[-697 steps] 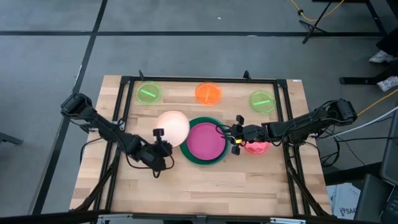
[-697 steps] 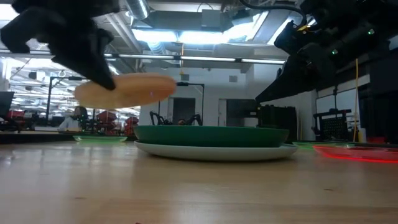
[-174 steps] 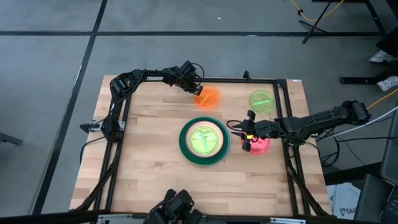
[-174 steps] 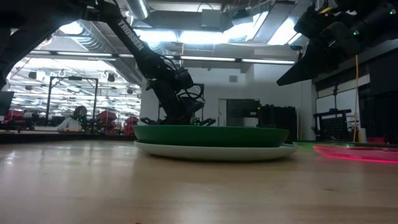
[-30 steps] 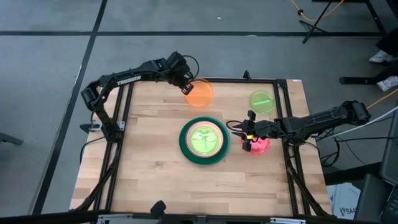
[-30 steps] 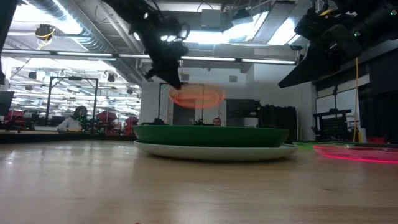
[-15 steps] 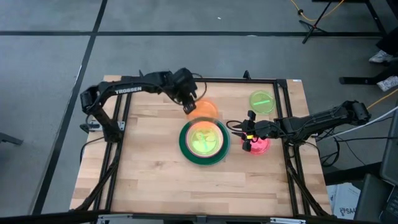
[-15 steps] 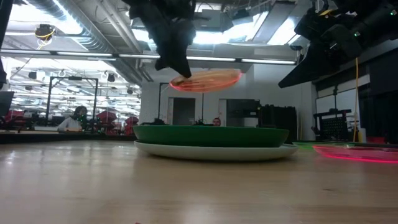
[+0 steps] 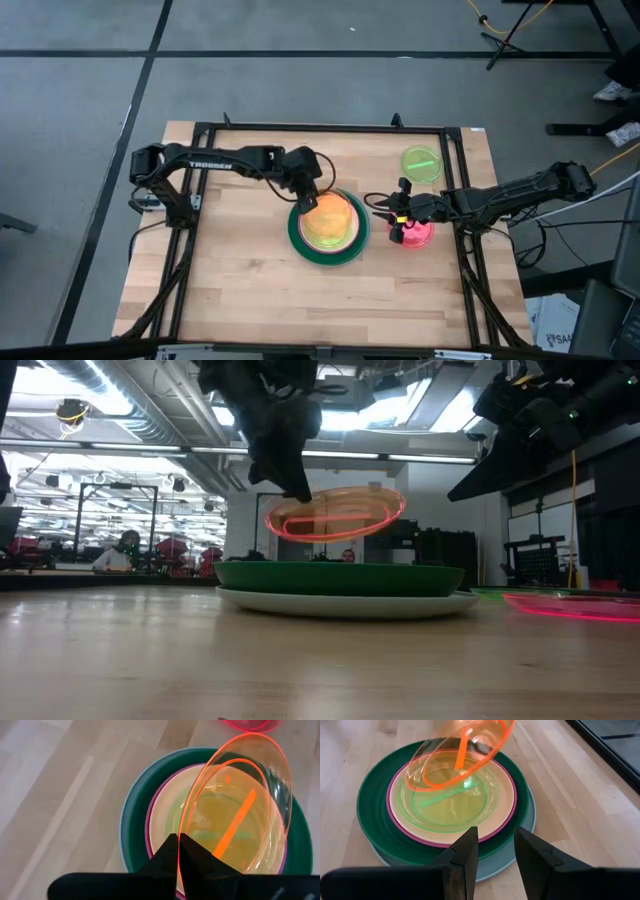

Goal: Stack plastic plates
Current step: Stack the orange plate on top of the bottom light green plate

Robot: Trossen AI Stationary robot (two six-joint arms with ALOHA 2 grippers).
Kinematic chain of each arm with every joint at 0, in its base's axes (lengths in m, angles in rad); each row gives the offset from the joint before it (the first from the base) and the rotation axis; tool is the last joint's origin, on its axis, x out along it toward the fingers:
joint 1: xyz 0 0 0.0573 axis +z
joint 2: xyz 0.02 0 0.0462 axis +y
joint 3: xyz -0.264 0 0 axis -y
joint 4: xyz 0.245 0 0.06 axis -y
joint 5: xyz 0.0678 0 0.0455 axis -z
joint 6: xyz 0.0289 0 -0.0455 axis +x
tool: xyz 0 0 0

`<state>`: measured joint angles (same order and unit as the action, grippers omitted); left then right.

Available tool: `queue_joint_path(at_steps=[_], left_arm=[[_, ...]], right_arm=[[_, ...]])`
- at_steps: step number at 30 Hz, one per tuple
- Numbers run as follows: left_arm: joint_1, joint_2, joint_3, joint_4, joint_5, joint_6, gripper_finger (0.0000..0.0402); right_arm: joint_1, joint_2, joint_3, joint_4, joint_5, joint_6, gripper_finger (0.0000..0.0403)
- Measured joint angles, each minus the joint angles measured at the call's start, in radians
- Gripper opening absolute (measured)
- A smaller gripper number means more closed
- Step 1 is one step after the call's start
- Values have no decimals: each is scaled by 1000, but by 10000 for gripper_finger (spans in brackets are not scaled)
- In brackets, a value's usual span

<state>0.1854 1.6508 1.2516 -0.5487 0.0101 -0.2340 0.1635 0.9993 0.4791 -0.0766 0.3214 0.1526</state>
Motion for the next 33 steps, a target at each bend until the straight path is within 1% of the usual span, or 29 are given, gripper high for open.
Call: queue_joint_path(at_steps=[11, 15, 23, 28, 33], left_arm=[[-10, 0, -151, 164, -4, -32, 0], [-12, 0, -181, 236, -3, -46, 0], [-13, 0, -225, 255, -2, -56, 0], [-23, 0, -259, 332, 10, -63, 0], [-31, 0, -282, 357, 9, -71, 0]], right_arm=[[0, 0, 0, 1, 0, 0, 117], [0, 0, 0, 2, 0, -1, 117], [0, 0, 0, 2, 0, -1, 117], [0, 0, 0, 5, 0, -1, 117], [0, 0, 0, 5, 0, -1, 117]])
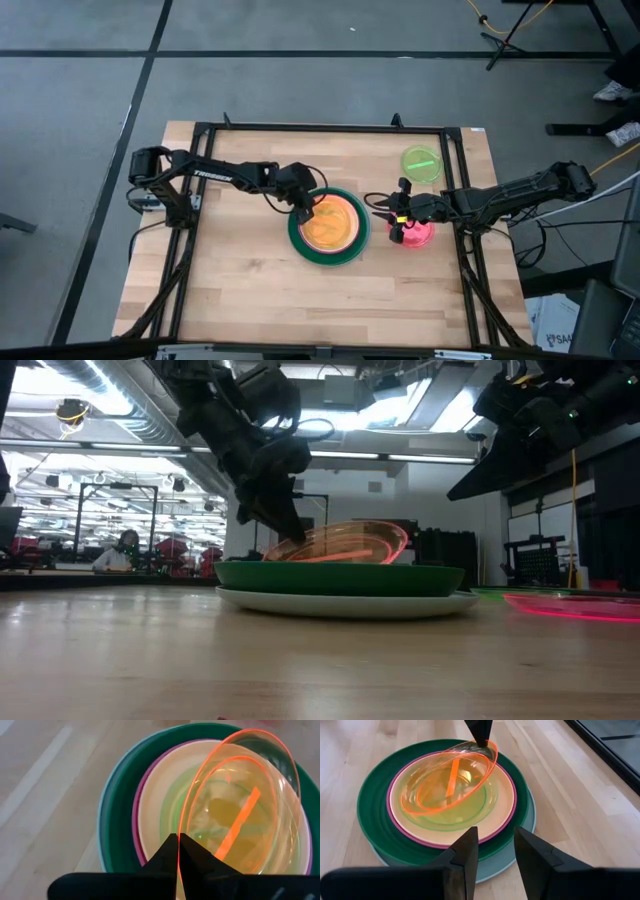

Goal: Stack plastic plates
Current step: Stack the orange plate on top of the bottom light green plate, then stack the light green plate on top of the orange plate

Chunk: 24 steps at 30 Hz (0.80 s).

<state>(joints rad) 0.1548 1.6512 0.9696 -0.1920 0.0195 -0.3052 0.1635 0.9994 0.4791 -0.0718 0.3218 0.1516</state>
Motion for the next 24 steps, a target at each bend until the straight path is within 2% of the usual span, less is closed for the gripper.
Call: queue_joint_path(at_steps=[7, 14, 17, 19, 24], left_arm=[[-7, 0, -8, 9, -2, -1, 8], [3, 0, -8, 8, -9, -1, 73], [6, -7, -8, 0, -20, 11, 90], [-3, -32, -8, -4, -48, 33, 93], [-59, -129, -8, 10, -204, 82, 91]], right_arm=[[0, 0, 0, 0, 0, 0, 117], [0, 0, 0, -1, 0, 0, 117], [0, 0, 0, -5, 0, 0, 117], [0, 0, 0, -4, 0, 0, 117], [0, 0, 0, -3, -3, 0, 117]])
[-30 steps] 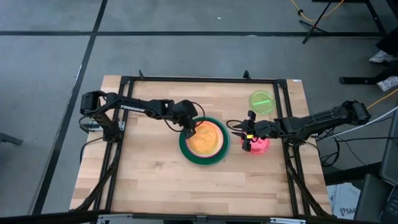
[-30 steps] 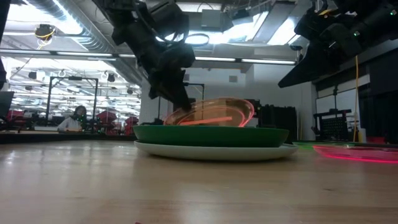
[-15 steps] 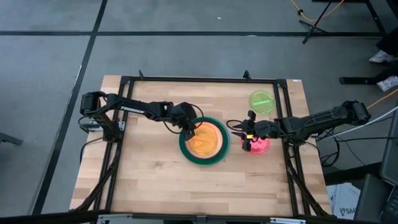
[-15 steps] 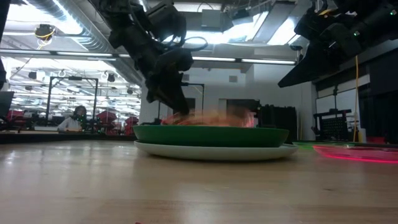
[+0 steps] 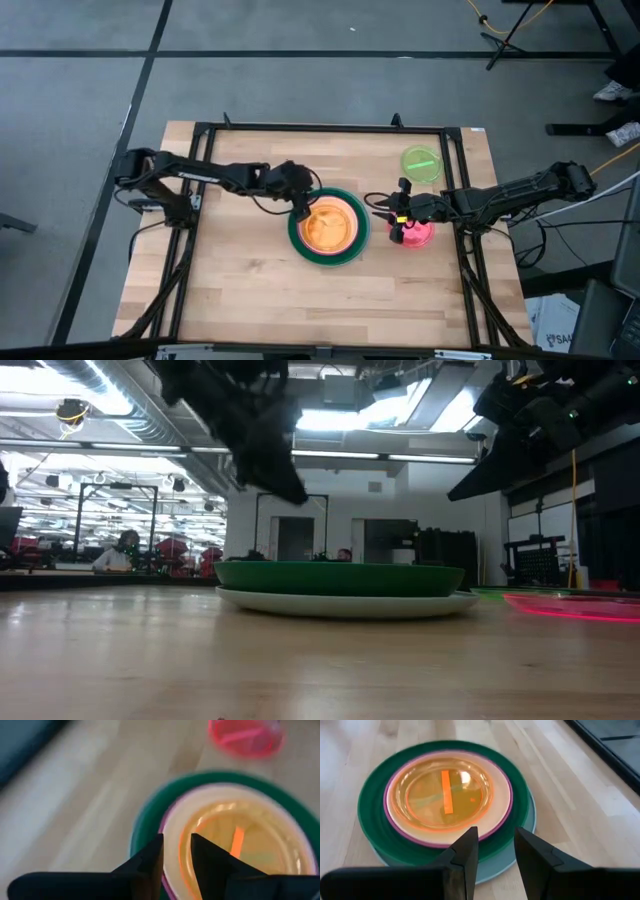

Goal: Stack plastic plates
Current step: Stack the light green plate on top of the orange plate

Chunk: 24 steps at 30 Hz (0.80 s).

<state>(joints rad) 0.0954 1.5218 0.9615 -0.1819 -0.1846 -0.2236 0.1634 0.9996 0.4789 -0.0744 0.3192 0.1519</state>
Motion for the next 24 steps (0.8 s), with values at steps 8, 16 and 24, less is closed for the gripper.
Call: queue_joint_path(at_steps=[8, 16, 24], left_arm=[[-171, -47, -50, 283, -61, 156, 90], [-337, 5, -286, 865, -138, 129, 90], [-406, 212, -296, 1068, -166, 130, 90]], right_arm=[[0, -40, 0, -47, 13, -31, 117], [-7, -68, 0, -163, 179, -55, 117], [-126, -6, 0, -223, 155, 22, 117]])
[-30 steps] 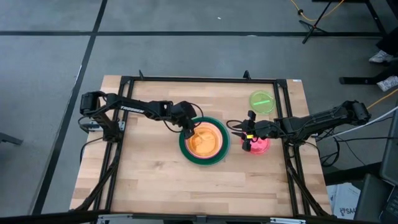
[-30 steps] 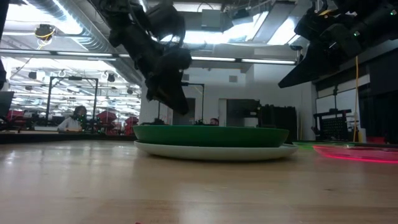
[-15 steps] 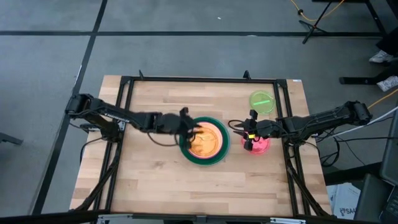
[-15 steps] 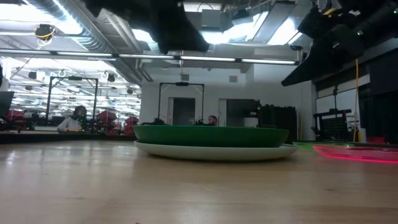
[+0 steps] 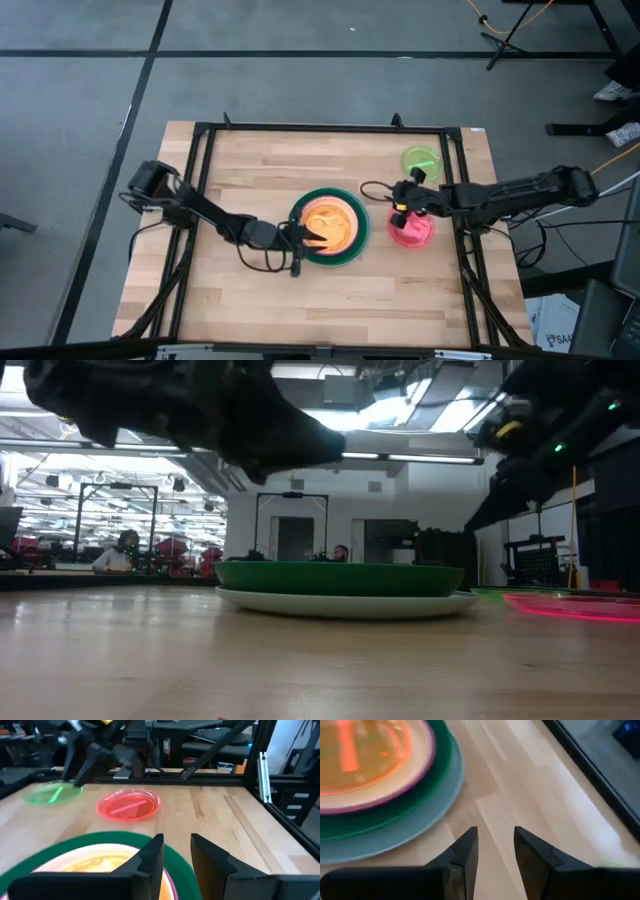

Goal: Stack plastic plates
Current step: Stack the light green plate on top of the orange plate

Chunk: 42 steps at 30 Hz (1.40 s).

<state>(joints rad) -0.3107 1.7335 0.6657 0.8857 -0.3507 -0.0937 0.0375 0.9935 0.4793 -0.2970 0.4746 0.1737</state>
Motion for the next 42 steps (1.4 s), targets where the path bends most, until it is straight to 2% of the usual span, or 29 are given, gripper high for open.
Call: queue_joint_path(at_steps=[3, 6, 8, 13, 21, 26, 33, 38, 42], left_arm=[[4, 51, 36, 23, 0, 45, 90], [11, 62, 58, 18, 1, 76, 90], [14, 62, 60, 20, 1, 77, 90], [16, 61, 60, 17, 2, 72, 90], [16, 61, 60, 15, 4, 71, 90], [16, 60, 60, 13, 4, 71, 90], [15, 60, 60, 13, 4, 71, 90], [16, 60, 60, 13, 4, 71, 90], [16, 60, 60, 13, 4, 71, 90]], right_arm=[[-70, 43, 3, -3, -37, 8, 117], [-152, 96, 40, -69, -137, 6, 117], [-205, 137, 77, -113, -163, 5, 117], [-332, 237, 154, -209, -93, 5, 117], [-469, 362, 169, -219, -80, 6, 117], [-509, 394, 169, -216, -75, 14, 117], [-509, 429, 169, -135, -71, 27, 117], [-510, 478, 169, -132, 24, 30, 117], [-512, 512, 168, -111, 31, 31, 117]])
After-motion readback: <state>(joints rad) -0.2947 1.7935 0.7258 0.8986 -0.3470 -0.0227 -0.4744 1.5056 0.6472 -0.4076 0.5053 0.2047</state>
